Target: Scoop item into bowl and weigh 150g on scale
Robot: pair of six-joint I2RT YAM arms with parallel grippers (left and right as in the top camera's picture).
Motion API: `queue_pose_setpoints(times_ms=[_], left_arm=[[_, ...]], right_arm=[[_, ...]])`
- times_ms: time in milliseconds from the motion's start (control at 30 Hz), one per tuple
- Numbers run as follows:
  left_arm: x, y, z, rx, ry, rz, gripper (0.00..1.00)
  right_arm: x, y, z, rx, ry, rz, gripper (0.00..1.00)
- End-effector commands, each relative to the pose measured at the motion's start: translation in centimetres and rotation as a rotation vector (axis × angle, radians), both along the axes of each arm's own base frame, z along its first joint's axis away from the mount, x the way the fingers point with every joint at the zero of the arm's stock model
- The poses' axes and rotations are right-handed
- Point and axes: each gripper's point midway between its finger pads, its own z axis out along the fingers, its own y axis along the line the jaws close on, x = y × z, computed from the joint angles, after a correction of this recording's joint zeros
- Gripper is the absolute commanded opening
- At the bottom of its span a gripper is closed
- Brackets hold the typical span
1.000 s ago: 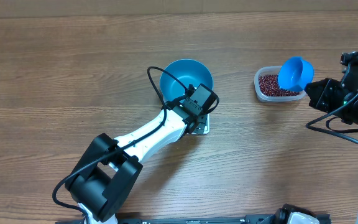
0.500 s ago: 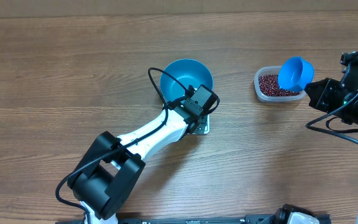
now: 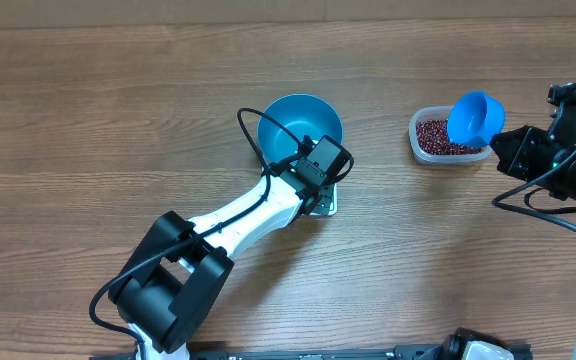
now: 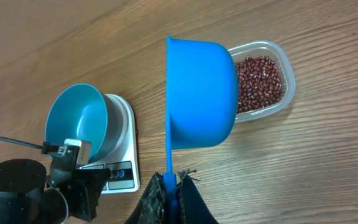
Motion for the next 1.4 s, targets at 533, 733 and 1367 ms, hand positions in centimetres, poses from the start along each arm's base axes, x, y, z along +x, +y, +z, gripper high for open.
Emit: queue_pose_setpoints(times_ms=[533,733,1367], left_arm=[[-0.3,1.1,-2.3,0.068,0.024,0.018,0.04],[-0.3,1.0,-2.4,0.068,0.025,0.018,0.04],[0.9,-0.5,4.1,0.002,-0.036,-0.004,0.04]], right_arm=[[0.1,0.1,1.3,-0.001,-0.039,0.008,0.03],[0.1,0.1,1.3,-0.001,-0.039,0.008,0.03],[0.1,0.1,1.3,-0.001,-0.039,0.008,0.03]])
